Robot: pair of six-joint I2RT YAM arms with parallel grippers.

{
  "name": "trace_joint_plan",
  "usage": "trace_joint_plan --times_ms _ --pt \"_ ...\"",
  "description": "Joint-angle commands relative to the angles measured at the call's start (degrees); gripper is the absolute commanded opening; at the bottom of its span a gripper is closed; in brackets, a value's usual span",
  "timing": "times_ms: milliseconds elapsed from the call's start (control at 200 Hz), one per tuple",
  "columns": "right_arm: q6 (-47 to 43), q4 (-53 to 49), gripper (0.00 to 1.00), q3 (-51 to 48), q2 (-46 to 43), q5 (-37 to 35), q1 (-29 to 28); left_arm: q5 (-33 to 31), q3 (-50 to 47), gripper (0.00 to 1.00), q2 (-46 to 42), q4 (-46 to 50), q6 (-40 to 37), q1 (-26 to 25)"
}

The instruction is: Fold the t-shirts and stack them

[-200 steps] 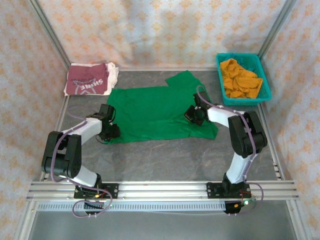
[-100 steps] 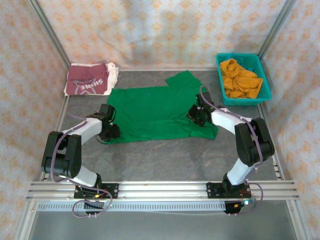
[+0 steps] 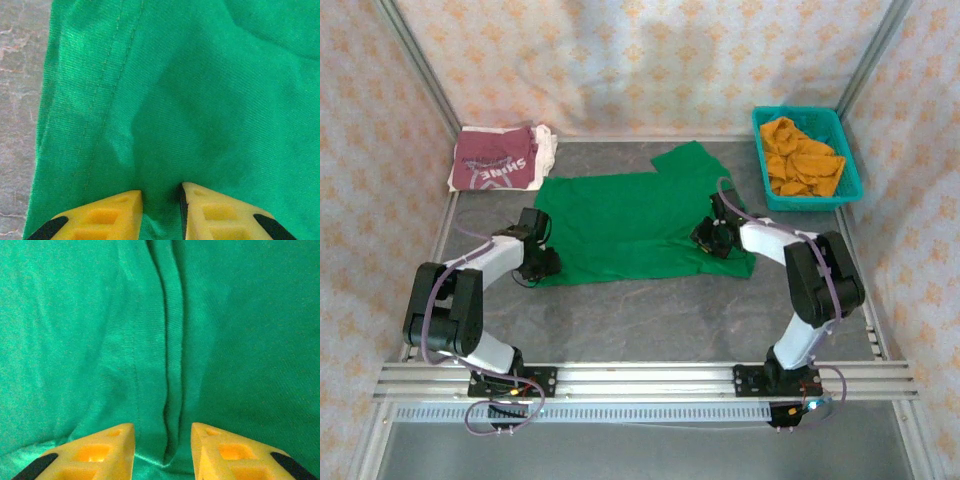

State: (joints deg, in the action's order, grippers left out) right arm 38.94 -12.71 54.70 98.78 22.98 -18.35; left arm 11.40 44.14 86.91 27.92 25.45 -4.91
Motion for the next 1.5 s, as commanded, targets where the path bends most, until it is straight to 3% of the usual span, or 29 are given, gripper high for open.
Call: trace_joint_plan --times_ms 0,816,1001,1491 --pt "-0.1 0.3 0.34 1.2 1.6 1.2 -0.5 -1.0 -1.4 0.27 1.7 -0.9 -0.5 -0.3" --pt "0.5 2.5 0.27 5.2 4.7 0.9 -0.6 -0.9 -2.1 0.27 1.9 -1.6 -0.4 -0.4" --pt "0.9 3.4 0.11 5.6 4.2 0.6 -0.7 -1.0 -2.1 0.27 1.9 -1.6 -0.5 -0.4" --pt "-6.0 -8.6 0.08 20.7 11.1 -4.0 -1.2 -1.2 -2.0 0.27 2.2 -1.6 -0.5 -0.4"
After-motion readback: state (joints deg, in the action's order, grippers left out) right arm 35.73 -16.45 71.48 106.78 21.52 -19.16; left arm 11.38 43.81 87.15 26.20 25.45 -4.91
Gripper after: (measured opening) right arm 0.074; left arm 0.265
